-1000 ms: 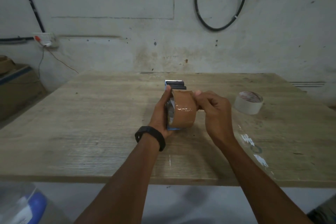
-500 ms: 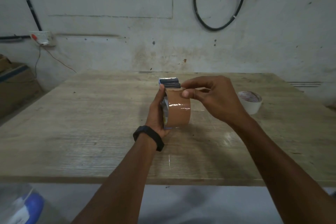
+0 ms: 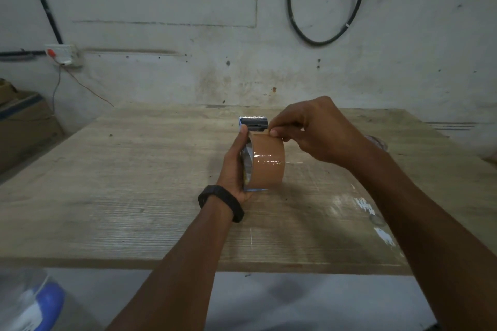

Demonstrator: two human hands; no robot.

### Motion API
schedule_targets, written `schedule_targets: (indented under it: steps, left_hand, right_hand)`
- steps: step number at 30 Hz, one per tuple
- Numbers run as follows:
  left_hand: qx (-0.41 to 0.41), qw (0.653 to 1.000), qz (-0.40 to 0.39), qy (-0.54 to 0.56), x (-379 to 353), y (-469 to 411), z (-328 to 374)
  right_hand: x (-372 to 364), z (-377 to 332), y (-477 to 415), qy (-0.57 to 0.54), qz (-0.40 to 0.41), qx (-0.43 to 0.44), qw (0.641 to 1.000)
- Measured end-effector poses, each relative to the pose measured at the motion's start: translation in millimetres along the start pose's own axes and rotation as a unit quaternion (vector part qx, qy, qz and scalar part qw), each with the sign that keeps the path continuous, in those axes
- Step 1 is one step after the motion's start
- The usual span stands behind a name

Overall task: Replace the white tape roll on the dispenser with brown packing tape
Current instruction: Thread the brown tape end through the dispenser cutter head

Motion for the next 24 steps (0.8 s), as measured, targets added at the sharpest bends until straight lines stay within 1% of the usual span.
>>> schedule_targets:
  steps: [2,4,12,16,18,19,20,21,22,23,24]
  left_hand:
    - [0.009,1.0,0.005,0.009,-0.4,0.3,0.5]
    - [0.01,1.0,0.006,0.005,-0.7,-0.5,0.5]
    - [-0.002,1.0,0.008,-0.026,-2.9,1.0,-0.2]
    - [-0.003,0.999,0.008,-0.036,-6.2,2.2,-0.7]
    - [-0.009,0.999,0.009,-0.031,-6.1,2.3,-0.9]
    - [-0.008,0.999,0.005,-0.03,-5.7,2.7,-1.0]
    - [0.0,1.0,-0.001,-0.03,-5.0,2.9,-1.4]
    - [0.013,0.999,-0.001,-0.034,-5.0,3.6,-2.2]
    - [0.026,0.999,0.002,-0.045,-4.9,4.3,-3.3]
    - [0.035,0.998,0.006,-0.057,-5.3,5.4,-4.3]
    - [0.038,0.997,0.007,-0.065,-6.0,6.4,-5.0]
  right_hand:
    - [-0.5,0.4,0.9,0.021,-0.007,0.019,1.0]
    - [-2.2,0.4,0.9,0.027,-0.013,0.017,0.999]
    - [-6.8,-1.4,1.5,-0.016,0.004,-0.052,0.999]
    - [-10.4,-2.7,3.2,-0.029,0.024,-0.073,0.997]
    - [-14.2,-5.7,3.5,-0.032,0.046,-0.097,0.994]
    - [-14.4,-5.5,3.6,-0.059,0.08,-0.129,0.987]
    - [-11.8,-4.7,3.3,-0.119,0.133,-0.172,0.969]
    - [-6.7,-3.3,2.8,-0.192,0.195,-0.209,0.939]
    - [1.0,-1.6,1.8,-0.251,0.242,-0.226,0.91]
    - [7.8,1.1,0.3,-0.279,0.259,-0.223,0.897]
    - [12.4,2.0,-0.4,-0.292,0.249,-0.214,0.899]
Point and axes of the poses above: each hand's wrist, its own y-axis away from the middle knuckle, its own x-axis out of the back of the hand, z = x × y, the point moved 1 cm from there along -y, towards the middle knuckle, and after that the axes turned 8 degrees about x, right-handed, at the moved point
